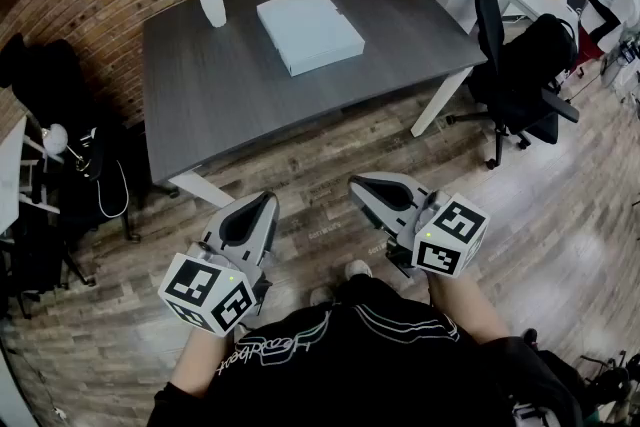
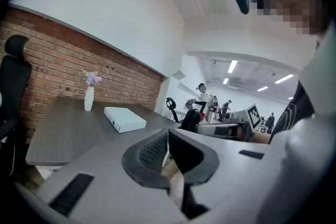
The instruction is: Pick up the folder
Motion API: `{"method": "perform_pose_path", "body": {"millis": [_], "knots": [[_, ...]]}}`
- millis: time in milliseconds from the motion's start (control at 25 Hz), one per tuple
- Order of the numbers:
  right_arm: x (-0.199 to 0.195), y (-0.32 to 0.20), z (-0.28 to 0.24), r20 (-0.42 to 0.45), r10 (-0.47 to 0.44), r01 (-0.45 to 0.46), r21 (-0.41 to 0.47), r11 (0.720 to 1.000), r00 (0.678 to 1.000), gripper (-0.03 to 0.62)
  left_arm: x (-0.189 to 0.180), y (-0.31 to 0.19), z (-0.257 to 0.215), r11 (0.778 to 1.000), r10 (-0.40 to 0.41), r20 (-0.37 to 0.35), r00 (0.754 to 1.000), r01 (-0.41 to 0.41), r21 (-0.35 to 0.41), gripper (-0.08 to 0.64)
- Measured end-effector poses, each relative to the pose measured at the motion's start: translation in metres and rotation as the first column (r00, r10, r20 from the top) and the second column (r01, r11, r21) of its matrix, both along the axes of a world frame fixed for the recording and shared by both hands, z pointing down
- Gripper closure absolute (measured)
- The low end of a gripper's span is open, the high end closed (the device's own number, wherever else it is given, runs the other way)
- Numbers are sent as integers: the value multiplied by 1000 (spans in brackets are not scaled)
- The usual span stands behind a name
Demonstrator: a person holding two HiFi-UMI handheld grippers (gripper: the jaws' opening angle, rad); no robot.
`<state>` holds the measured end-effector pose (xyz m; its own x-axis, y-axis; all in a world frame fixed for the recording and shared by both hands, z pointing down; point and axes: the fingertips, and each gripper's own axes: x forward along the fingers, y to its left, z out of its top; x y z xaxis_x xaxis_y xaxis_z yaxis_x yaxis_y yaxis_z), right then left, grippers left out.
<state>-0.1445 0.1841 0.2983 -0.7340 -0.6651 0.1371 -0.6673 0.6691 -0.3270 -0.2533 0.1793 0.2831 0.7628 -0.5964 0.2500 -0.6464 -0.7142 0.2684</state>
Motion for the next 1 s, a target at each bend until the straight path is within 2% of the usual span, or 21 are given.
{"method": "perform_pose_path", "body": {"millis": [240,560,720,1000], "knots": [[7,-2,3,-9,-20,20,4,1000,1000,595,9,-3,2,1000,-14,-2,1000,14,-2,551],[46,-22,6,-7,-6,5,-21,1000,1000,595,46,-19,0,1000,-12,-5,1000,12,-15,551],[75,-35,-4,-5,-1,1,-7,1000,1000,595,77,-32,-6,1000,-3,7,1000,3,-22,551],[144,-50,-13,10,-16,16,21,1000,1000,594,148,-56,-21,1000,7,8,1000,-7,15,551]]}}
